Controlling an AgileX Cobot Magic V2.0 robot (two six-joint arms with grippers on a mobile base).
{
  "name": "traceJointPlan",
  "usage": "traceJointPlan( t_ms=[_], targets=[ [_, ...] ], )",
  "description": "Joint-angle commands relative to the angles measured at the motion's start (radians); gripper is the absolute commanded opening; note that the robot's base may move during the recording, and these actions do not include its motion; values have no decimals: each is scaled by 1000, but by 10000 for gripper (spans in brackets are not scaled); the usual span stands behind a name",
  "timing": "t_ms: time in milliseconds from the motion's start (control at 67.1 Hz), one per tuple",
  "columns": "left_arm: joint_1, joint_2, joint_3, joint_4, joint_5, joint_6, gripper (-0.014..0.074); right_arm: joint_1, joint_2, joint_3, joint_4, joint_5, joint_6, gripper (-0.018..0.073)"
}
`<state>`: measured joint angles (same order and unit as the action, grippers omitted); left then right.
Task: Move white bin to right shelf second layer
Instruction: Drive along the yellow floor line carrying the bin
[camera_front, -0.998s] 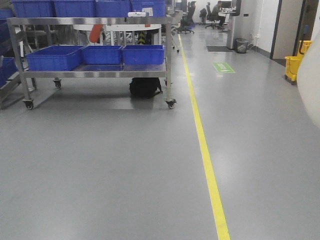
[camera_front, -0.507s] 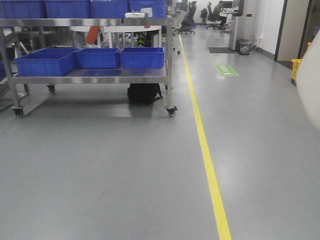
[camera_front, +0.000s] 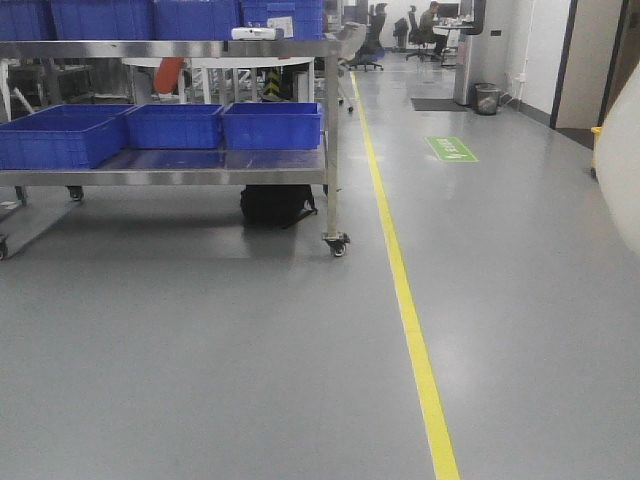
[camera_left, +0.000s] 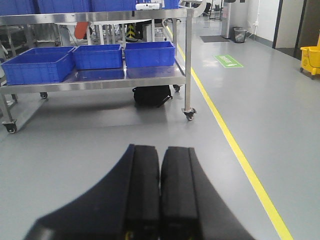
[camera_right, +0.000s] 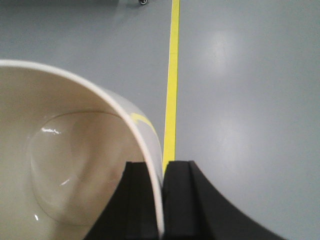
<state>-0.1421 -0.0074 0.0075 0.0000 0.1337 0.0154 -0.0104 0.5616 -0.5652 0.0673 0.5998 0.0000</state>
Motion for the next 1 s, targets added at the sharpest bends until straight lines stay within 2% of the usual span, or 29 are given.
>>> traceJointPlan(
  t_ms=[0, 983],
  targets=[
    [-3, -15, 37, 0, -86, -3, 85, -6, 0, -33, 5, -89, 0, 88],
    [-3, -15, 37, 0, -86, -3, 85, -6, 0, -33, 6, -86, 0, 85]
  ],
)
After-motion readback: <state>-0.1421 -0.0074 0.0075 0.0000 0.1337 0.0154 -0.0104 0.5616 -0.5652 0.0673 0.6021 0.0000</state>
